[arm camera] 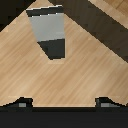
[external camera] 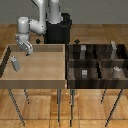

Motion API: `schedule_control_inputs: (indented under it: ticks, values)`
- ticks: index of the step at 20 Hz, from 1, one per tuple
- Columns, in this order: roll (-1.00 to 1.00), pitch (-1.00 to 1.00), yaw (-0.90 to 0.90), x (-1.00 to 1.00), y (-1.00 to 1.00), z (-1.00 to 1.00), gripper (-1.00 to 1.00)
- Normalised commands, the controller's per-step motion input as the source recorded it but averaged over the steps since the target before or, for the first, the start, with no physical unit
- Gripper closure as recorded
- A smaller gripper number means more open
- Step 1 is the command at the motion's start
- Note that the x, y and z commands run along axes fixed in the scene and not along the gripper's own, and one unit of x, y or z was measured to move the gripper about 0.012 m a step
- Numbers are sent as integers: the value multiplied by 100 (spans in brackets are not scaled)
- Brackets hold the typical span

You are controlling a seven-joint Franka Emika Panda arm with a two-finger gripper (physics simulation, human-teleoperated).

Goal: Place the milk carton into the appropriate compartment.

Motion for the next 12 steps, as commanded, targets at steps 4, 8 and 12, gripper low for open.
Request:
schedule_control_inputs:
  ticks: [4,8,12]
  values:
    - [0,0,0,75,-25,0,-100]
    - [0,0,0,0,-100,0,-100]
    - [0,0,0,0,0,0,-100]
